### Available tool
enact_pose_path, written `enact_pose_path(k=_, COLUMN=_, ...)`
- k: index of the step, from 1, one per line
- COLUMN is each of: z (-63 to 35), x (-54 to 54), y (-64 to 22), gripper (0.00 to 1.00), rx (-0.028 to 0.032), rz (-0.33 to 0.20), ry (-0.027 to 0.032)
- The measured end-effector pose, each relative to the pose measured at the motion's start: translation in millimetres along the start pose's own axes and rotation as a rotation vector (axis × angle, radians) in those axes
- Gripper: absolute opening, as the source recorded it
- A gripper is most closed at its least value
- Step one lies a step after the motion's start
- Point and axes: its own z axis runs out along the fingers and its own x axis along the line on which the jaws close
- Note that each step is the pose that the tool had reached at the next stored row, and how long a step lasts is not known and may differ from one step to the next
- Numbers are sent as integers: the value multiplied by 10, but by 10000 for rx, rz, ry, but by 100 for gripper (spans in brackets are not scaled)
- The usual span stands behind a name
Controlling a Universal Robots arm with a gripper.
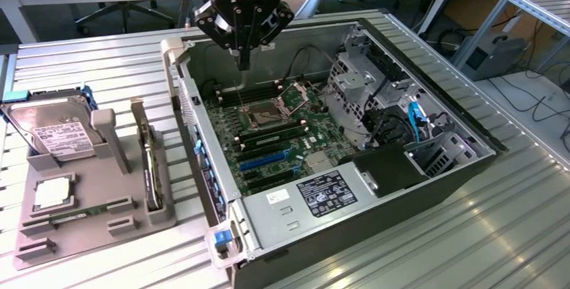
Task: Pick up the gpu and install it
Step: 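Reach for the gpu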
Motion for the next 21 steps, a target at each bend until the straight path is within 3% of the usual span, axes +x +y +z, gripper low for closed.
enact_pose_path(k=21, z=-2, x=60, y=-5, gripper=11, rx=0, rz=0, ry=-1)
